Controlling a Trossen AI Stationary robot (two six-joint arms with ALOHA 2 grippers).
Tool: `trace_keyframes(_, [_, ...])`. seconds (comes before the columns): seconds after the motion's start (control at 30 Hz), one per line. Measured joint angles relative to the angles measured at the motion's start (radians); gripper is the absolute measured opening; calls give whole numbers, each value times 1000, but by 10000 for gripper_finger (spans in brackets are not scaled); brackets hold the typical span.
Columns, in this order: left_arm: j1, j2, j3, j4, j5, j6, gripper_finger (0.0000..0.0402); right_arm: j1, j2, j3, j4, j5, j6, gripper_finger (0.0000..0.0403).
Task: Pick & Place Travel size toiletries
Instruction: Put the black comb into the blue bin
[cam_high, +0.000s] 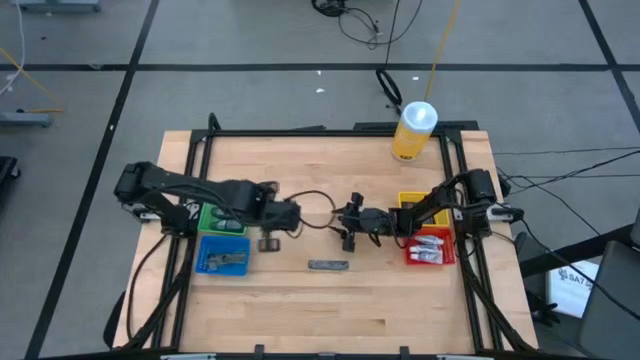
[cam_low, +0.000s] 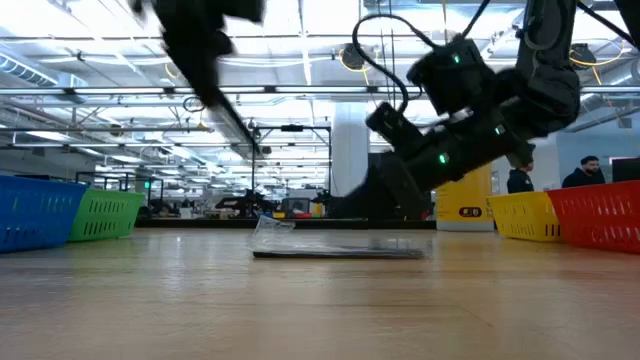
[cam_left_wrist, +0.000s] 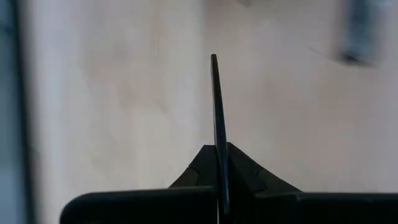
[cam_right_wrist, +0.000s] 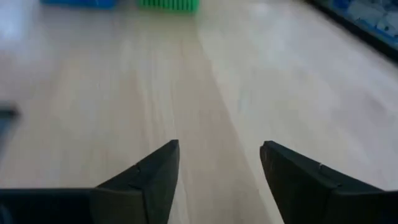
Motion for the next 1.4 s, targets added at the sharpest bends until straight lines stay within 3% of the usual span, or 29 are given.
trace_keyframes(0.1, [-13,-4,142,-267,248,-211,8,6,21,-42,33,0,-8,223])
trace_keyframes(0.2, [-27,-4,196,-433,485,-454,8,10,23,-69,92,-3,-12,223])
trace_keyframes(0.33, [-100,-51,155,-458,635,-608,4,9,25,-113,153,-3,13,224])
trace_keyframes(0.5, [-191,-164,39,-462,575,-800,6,15,23,-148,188,-32,64,224])
trace_keyframes(0.67, [-268,-356,-142,-440,507,-1035,9,35,24,-162,192,-31,85,224])
trace_keyframes(0.97, [-351,-632,-502,-95,401,-1224,5,55,24,-164,208,-30,86,224])
trace_keyframes(1.23, [-382,-709,-677,42,339,-1282,53,45,24,-164,230,-29,62,224])
trace_keyframes(1.4, [-382,-723,-741,95,330,-1312,115,31,24,-164,231,-28,62,224])
